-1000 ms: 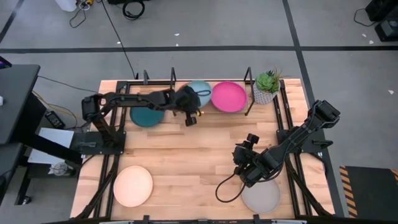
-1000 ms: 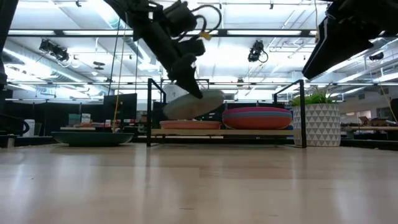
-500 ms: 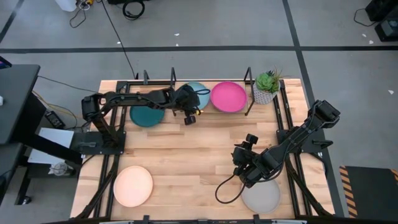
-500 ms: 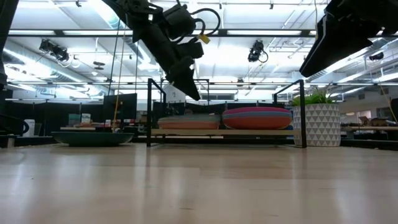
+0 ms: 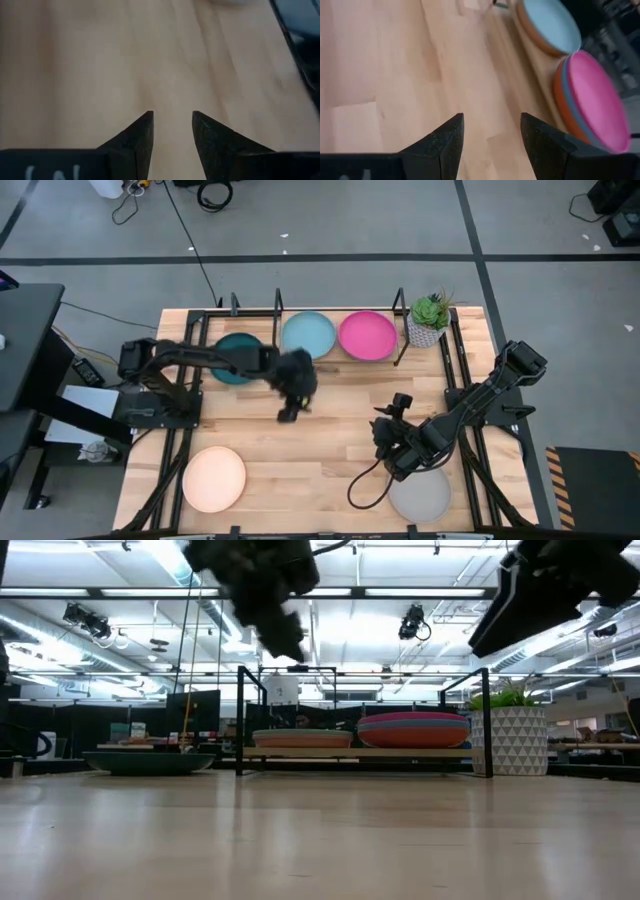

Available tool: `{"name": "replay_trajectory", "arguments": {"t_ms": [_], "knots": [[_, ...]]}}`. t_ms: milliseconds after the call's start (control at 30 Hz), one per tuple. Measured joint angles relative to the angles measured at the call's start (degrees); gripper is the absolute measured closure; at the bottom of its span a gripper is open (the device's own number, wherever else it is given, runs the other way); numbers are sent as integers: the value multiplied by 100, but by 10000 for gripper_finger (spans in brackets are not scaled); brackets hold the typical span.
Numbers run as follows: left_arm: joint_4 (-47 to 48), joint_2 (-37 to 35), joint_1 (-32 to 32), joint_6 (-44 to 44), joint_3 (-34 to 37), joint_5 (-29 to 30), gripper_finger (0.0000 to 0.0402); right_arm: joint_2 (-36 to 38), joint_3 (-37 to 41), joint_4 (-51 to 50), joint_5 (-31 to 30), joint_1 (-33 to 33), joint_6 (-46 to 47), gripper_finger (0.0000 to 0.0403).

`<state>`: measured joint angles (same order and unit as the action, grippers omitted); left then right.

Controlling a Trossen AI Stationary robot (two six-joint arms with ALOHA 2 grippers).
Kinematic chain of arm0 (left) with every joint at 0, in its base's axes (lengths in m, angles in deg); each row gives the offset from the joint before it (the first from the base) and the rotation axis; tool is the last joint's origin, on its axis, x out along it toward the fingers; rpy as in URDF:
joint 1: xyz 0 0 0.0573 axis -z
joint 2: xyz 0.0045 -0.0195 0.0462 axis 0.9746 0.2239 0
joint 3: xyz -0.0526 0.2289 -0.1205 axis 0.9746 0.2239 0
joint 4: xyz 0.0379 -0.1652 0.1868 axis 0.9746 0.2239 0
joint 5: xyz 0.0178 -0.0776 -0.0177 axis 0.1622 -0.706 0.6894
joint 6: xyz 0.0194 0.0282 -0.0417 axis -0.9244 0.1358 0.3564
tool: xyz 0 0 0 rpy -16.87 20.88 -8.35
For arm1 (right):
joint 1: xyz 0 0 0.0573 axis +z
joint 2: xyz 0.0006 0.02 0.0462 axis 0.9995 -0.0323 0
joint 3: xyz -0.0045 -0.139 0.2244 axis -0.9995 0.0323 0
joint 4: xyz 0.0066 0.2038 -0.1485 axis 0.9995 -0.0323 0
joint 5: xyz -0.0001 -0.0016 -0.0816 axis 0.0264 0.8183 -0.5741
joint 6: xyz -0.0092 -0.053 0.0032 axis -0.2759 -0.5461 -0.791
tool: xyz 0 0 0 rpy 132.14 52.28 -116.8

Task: Place and stack plates onto a shelf
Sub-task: Stack the white plate on top of the light blue plate on the shelf

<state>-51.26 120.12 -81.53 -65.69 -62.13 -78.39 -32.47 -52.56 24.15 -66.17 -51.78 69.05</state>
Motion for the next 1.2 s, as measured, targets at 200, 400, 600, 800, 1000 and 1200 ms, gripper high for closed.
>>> {"name": "replay_trajectory", "arguments": {"t_ms": [200, 400, 600, 800, 1000, 1200], "knots": [[1046, 17, 1144, 1037, 261, 385, 258, 0, 0, 303, -244, -168, -759, 202], [1079, 24, 2194, 2577, 832, 570, 258, 0, 0, 702, -318, -407, -1563, 202], [1108, 26, 3103, 4148, 1064, 668, 258, 0, 0, 1036, -315, -758, -2396, 202], [1107, 26, 3706, 5812, 1062, 1113, 258, 0, 0, 1402, -291, -1189, -3039, 202], [1268, 78, 4204, 7463, 1060, 1529, 258, 0, 0, 1674, -10, -1545, -3463, 202], [1603, 79, 4589, 8836, 1060, 1814, 258, 0, 0, 2021, 334, -1786, -3888, 202]]}}
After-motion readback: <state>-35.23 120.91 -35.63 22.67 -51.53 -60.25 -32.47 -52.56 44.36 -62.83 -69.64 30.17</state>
